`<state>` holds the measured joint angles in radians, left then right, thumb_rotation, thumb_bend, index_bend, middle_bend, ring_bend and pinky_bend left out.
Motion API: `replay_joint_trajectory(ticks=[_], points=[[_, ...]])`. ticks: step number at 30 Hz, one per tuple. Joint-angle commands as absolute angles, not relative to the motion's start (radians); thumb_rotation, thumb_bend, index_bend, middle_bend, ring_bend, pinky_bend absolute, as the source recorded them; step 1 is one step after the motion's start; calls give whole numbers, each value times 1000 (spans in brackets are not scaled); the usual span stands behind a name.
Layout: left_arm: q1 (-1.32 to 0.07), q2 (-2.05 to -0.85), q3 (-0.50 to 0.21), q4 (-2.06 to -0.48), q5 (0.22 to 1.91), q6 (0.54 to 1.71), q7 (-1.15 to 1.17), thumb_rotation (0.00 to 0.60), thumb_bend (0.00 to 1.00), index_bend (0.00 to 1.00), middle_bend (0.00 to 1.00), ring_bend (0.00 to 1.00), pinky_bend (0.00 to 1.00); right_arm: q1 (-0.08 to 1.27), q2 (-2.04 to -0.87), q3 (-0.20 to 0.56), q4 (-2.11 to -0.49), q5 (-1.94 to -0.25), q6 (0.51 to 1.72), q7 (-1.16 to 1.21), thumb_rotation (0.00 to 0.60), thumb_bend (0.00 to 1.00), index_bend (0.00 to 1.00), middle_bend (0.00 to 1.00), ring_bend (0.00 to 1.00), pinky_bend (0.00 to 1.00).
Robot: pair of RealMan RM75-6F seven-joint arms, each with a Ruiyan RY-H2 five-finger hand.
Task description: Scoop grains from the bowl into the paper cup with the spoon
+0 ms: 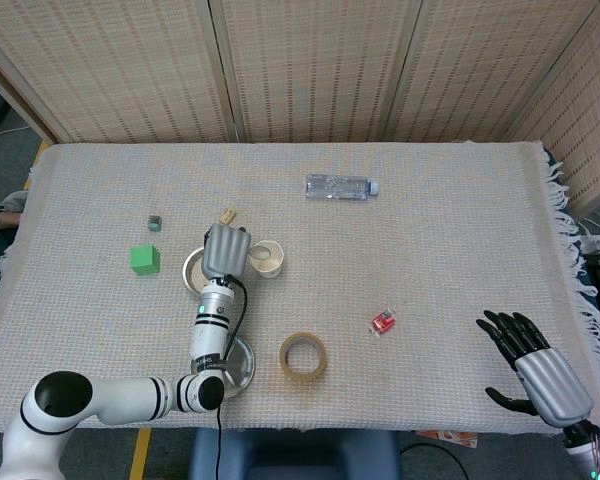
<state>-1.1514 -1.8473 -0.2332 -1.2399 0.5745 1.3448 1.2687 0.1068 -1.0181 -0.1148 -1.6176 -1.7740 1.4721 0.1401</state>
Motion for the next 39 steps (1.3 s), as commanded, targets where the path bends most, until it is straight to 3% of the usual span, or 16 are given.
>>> replay_joint_trajectory(ticks=[1, 13, 32, 39], points=[[-1147, -1884, -195, -1186, 648, 1372, 1268, 600, 378, 654, 1000, 1000, 1000, 106, -1018, -115, -1618, -1774, 1473, 140, 600, 89, 0, 0, 0, 0], [-1130, -1978, -100, -962, 883, 1413, 1308, 600, 380, 655, 1000, 1000, 1000, 103, -1011, -117, -1623, -1776, 1474, 138, 600, 89, 0, 0, 0, 0], [-1037, -2079, -23, -664, 1158, 1387, 1268, 600, 380, 653, 1000, 1000, 1000, 105, -1002, -126, -1628, -1792, 1471, 155, 600, 89, 0, 0, 0, 0], [-1017, -2112, -38, -576, 1221, 1384, 1252, 600, 380, 620, 1000, 1000, 1000, 107, -998, -131, -1628, -1797, 1467, 160, 600, 89, 0, 0, 0, 0]])
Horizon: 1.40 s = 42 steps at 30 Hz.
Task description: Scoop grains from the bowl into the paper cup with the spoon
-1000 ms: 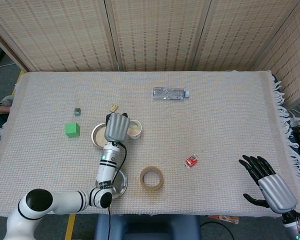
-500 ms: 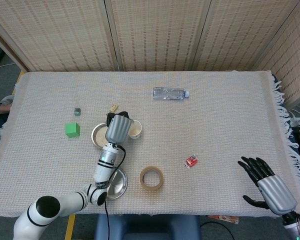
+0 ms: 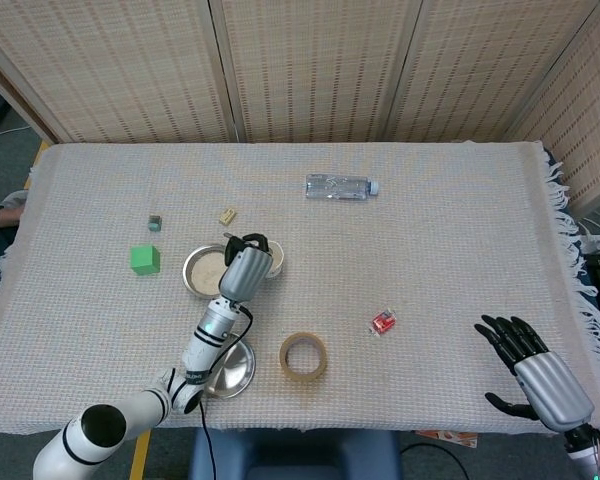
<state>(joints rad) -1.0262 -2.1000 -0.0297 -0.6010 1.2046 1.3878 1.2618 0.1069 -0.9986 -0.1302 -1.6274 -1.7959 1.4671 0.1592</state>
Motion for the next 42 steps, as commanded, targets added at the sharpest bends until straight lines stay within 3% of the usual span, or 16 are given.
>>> replay_joint_trajectory(ticks=[1, 8, 13, 19, 25, 28, 33, 42], points=[[-1014, -2115, -41, -567, 1225, 1381, 1249, 600, 379, 620, 1000, 1000, 1000, 107, -997, -132, -1629, -1798, 1467, 161, 600, 89, 0, 0, 0, 0], [-999, -2128, -68, -506, 1265, 1365, 1214, 600, 380, 620, 1000, 1000, 1000, 109, -997, -133, -1630, -1799, 1461, 160, 600, 89, 0, 0, 0, 0], [-981, -2105, -127, -570, 1249, 1374, 1180, 600, 381, 620, 1000, 1000, 1000, 111, -997, -131, -1629, -1794, 1458, 162, 600, 89, 0, 0, 0, 0], [-918, -1952, -216, -912, 1197, 1409, 1163, 600, 380, 620, 1000, 1000, 1000, 110, -995, -131, -1628, -1794, 1461, 166, 600, 89, 0, 0, 0, 0], [-793, -1687, -287, -1502, 904, 1280, 1229, 600, 380, 620, 1000, 1000, 1000, 106, -995, -136, -1632, -1805, 1468, 158, 600, 88, 0, 0, 0, 0], [-757, -1576, -257, -1678, 830, 1275, 1274, 600, 379, 620, 1000, 1000, 1000, 107, -995, -138, -1635, -1807, 1465, 154, 600, 88, 0, 0, 0, 0], [-678, -1458, -137, -1883, 859, 1254, 1173, 600, 380, 620, 1000, 1000, 1000, 108, -995, -142, -1640, -1811, 1458, 148, 600, 89, 0, 0, 0, 0], [-657, -1421, 4, -2011, 814, 1147, 1073, 600, 379, 620, 1000, 1000, 1000, 104, -995, -158, -1644, -1845, 1467, 142, 600, 89, 0, 0, 0, 0]])
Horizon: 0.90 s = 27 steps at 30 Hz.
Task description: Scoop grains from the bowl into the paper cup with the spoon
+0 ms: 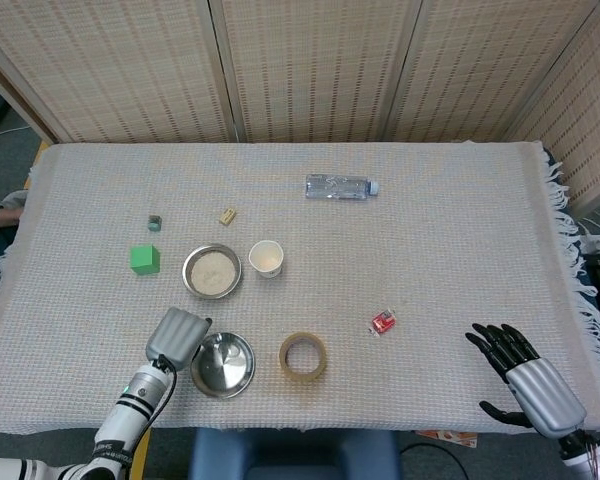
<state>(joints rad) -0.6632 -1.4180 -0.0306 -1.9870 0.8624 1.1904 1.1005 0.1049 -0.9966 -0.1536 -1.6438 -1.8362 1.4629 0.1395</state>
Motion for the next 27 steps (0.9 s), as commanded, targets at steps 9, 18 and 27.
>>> replay_joint_trajectory(ticks=[9, 18, 27], points=[[-668, -1494, 33, -1945, 828, 1177, 1055, 600, 379, 600, 1000, 1000, 1000, 100, -987, -169, -1637, -1870, 1488, 160, 600, 89, 0, 0, 0, 0], [-681, -1504, 44, -1938, 816, 1193, 1053, 600, 386, 231, 1000, 1000, 1000, 95, -986, -172, -1635, -1880, 1502, 161, 600, 89, 0, 0, 0, 0], [-650, -1436, 61, -2000, 914, 1245, 965, 600, 385, 119, 1000, 1000, 1000, 91, -989, -171, -1635, -1883, 1511, 155, 600, 89, 0, 0, 0, 0]])
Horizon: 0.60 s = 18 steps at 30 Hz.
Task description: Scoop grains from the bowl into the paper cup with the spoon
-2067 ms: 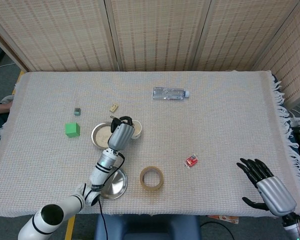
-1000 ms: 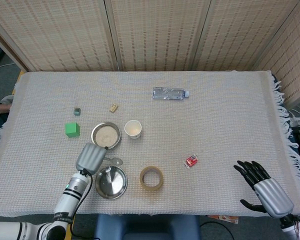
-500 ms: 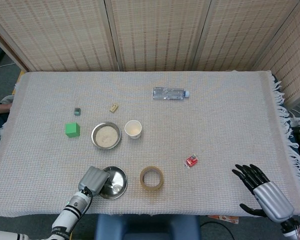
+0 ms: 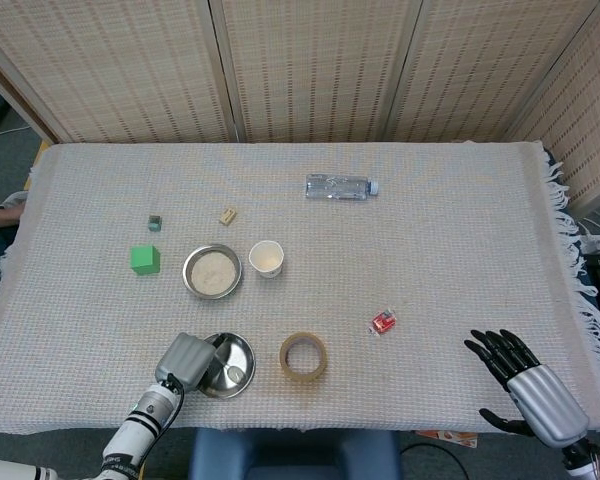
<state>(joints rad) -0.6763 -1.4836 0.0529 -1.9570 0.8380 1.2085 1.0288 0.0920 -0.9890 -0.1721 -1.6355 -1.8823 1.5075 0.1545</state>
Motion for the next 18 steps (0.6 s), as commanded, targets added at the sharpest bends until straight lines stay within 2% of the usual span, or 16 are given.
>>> replay_joint_trajectory(ticks=[1, 3, 5, 7, 8, 9, 11, 13, 15, 18], points=[[-633, -1413, 65, -2016, 952, 1258, 921, 600, 386, 114, 1000, 999, 1000, 90, -989, -171, -1633, -1882, 1514, 156, 600, 89, 0, 0, 0, 0], [-582, -1346, 93, -2041, 1064, 1288, 792, 600, 387, 90, 961, 940, 974, 88, -990, -167, -1630, -1876, 1518, 156, 600, 89, 0, 0, 0, 0], [-520, -1273, 137, -2034, 1195, 1323, 627, 600, 386, 50, 763, 734, 808, 87, -992, -165, -1629, -1870, 1515, 154, 600, 89, 0, 0, 0, 0], [-461, -1220, 188, -1992, 1306, 1362, 478, 600, 386, 11, 452, 430, 518, 87, -995, -162, -1630, -1864, 1512, 147, 600, 88, 0, 0, 0, 0], [-417, -1195, 218, -1956, 1361, 1398, 377, 600, 385, 2, 346, 321, 421, 86, -998, -160, -1631, -1859, 1510, 139, 600, 88, 0, 0, 0, 0], [-384, -1181, 240, -1925, 1392, 1423, 301, 600, 385, 0, 239, 211, 335, 85, -1001, -158, -1632, -1854, 1509, 133, 600, 88, 0, 0, 0, 0], [-309, -1166, 273, -1842, 1440, 1480, 106, 600, 381, 0, 90, 70, 236, 82, -1009, -149, -1636, -1836, 1505, 109, 600, 88, 0, 0, 0, 0], [-263, -1156, 276, -1782, 1434, 1508, -12, 600, 374, 0, 5, 2, 152, 78, -1018, -139, -1639, -1817, 1500, 80, 600, 88, 0, 0, 0, 0], [-243, -1129, 273, -1734, 1500, 1550, -117, 600, 373, 0, 0, 0, 122, 78, -1027, -130, -1639, -1797, 1488, 56, 600, 89, 0, 0, 0, 0], [-207, -1150, 231, -1643, 1598, 1668, -277, 600, 372, 0, 0, 0, 114, 81, -1033, -125, -1646, -1787, 1476, 40, 600, 89, 0, 0, 0, 0]])
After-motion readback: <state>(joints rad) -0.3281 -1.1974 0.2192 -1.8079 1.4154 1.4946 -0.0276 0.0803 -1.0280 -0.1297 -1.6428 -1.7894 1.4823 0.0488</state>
